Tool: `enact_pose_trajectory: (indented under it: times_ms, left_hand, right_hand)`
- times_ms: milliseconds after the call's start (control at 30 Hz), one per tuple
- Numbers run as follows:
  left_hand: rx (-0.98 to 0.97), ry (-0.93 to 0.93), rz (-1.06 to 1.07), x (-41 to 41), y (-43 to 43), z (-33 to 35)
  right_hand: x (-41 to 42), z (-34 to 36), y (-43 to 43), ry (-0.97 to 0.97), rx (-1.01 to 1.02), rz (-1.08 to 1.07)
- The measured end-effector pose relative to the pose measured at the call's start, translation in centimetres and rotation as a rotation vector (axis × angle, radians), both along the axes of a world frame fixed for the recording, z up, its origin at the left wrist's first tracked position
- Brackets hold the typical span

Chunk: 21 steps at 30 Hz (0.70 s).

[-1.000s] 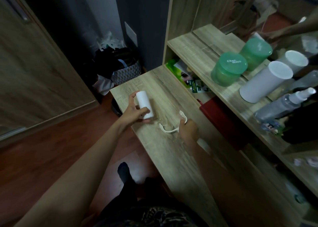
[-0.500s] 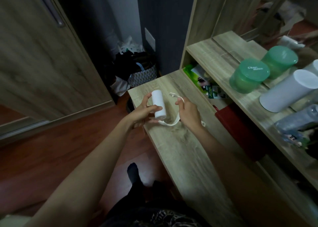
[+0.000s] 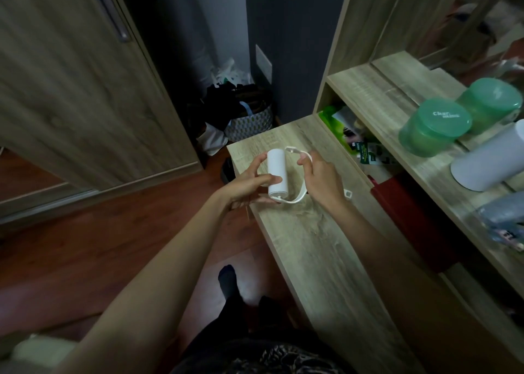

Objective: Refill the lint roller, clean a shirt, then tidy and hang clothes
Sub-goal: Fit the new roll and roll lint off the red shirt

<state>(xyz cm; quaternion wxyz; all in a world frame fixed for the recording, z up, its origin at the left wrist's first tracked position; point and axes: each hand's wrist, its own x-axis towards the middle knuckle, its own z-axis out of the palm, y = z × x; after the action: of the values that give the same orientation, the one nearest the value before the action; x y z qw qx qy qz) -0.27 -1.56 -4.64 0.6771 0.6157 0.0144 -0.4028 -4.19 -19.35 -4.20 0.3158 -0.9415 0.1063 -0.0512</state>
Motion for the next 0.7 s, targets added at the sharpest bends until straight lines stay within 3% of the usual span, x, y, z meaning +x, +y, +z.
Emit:
enact_pose_trajectory:
  times_ms: [700]
  left_hand:
    - [0.013,-0.028,-0.050,-0.14,0.38,0.05]
  right_hand:
    - [0.24,0.17,0.27,0.013,-0.012,0.026]
